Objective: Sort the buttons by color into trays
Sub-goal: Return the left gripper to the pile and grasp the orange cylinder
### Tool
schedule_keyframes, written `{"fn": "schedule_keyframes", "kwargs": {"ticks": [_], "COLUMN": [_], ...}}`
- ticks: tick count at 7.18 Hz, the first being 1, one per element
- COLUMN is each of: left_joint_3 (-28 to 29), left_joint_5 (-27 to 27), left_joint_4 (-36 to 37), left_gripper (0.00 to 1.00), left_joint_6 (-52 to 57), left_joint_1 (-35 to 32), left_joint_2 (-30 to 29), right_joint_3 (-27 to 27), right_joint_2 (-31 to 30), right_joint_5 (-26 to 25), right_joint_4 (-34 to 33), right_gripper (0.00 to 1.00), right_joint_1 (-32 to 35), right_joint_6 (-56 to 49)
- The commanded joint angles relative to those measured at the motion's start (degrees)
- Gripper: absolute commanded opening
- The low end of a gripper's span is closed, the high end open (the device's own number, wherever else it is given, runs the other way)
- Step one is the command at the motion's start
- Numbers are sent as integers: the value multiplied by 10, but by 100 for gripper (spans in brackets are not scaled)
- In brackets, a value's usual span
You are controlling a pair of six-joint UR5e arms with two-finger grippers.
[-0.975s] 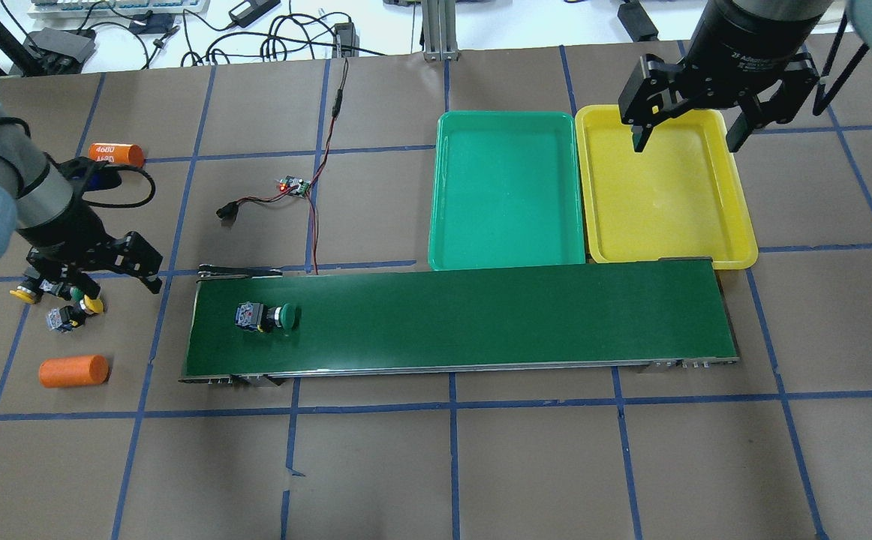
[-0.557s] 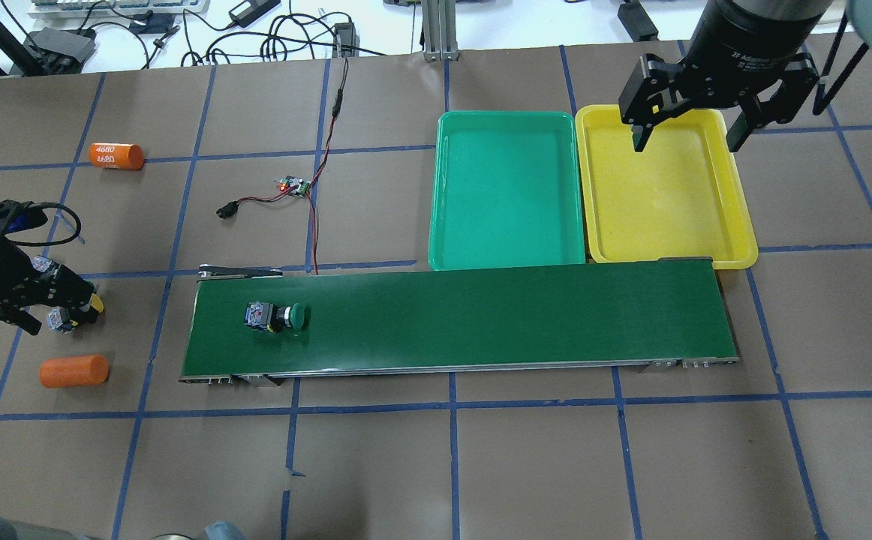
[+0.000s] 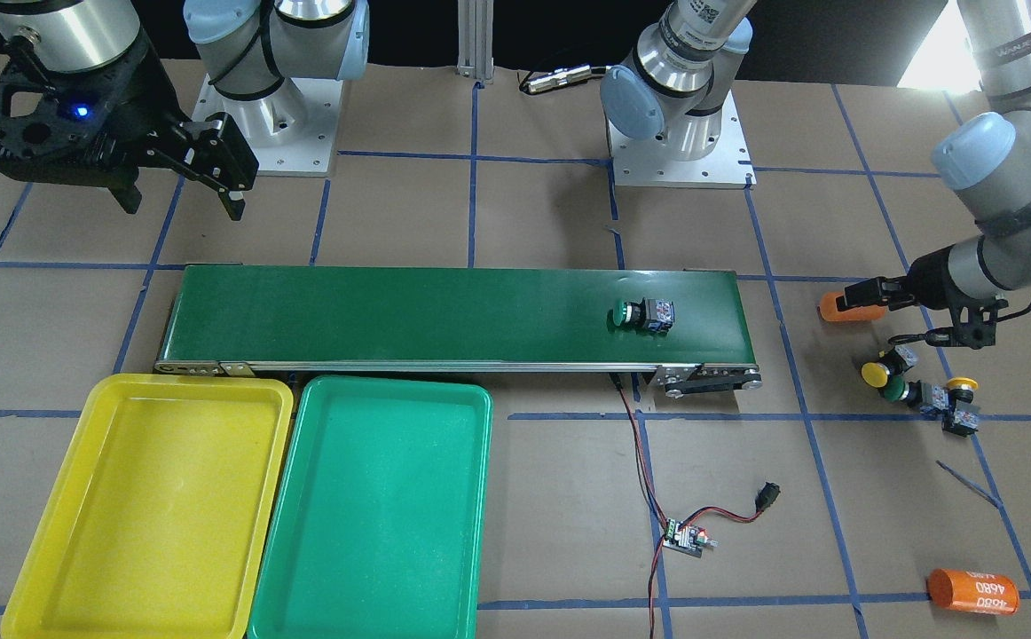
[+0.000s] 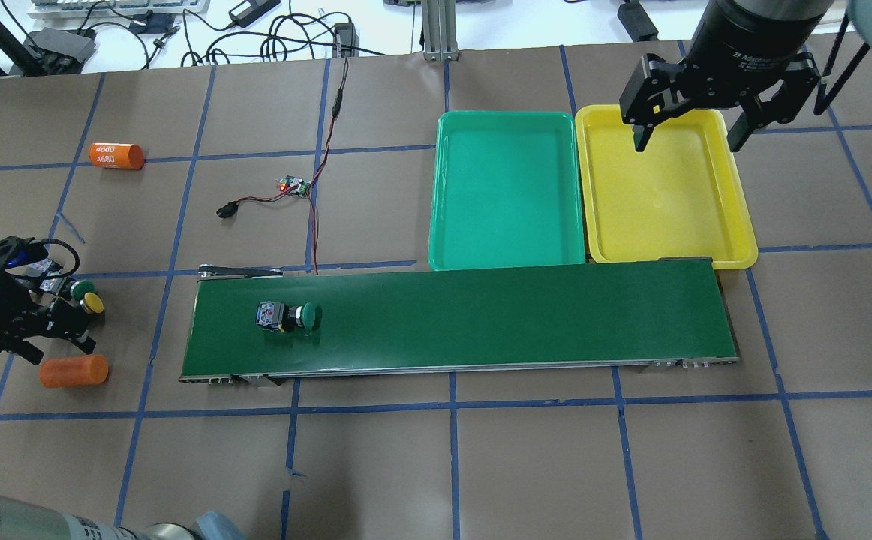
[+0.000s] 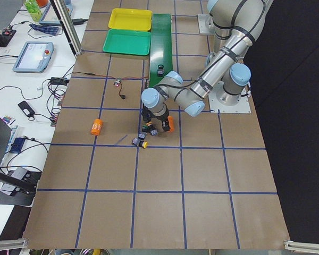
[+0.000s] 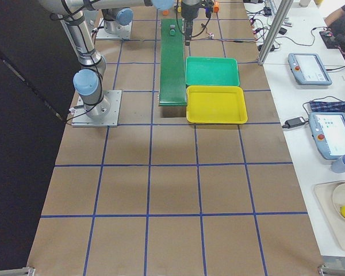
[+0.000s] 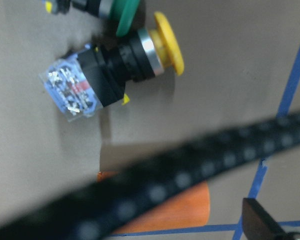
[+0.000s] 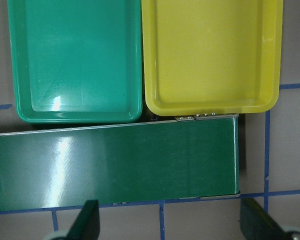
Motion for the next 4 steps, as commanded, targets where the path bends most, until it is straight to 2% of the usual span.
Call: {"fn": "schedule_keyframes", "kwargs": {"ticks": [1,4], "left_joint_3": [-8,-6], "left_joint_5": [16,-16], "left_joint_4": [3,4], "left_gripper": [100,100], "left_joint_6": [2,0], "left_joint_1": [0,0], "left_joint_2": [-1,-3], "right_joint_3": [0,0], "right_joint_2": [-1,-3], "right_joint_5": [1,2], "right_joint_4": [1,2], "right_gripper": [100,100], "right_joint_1": [0,1], "right_joint_6": [1,0]}}
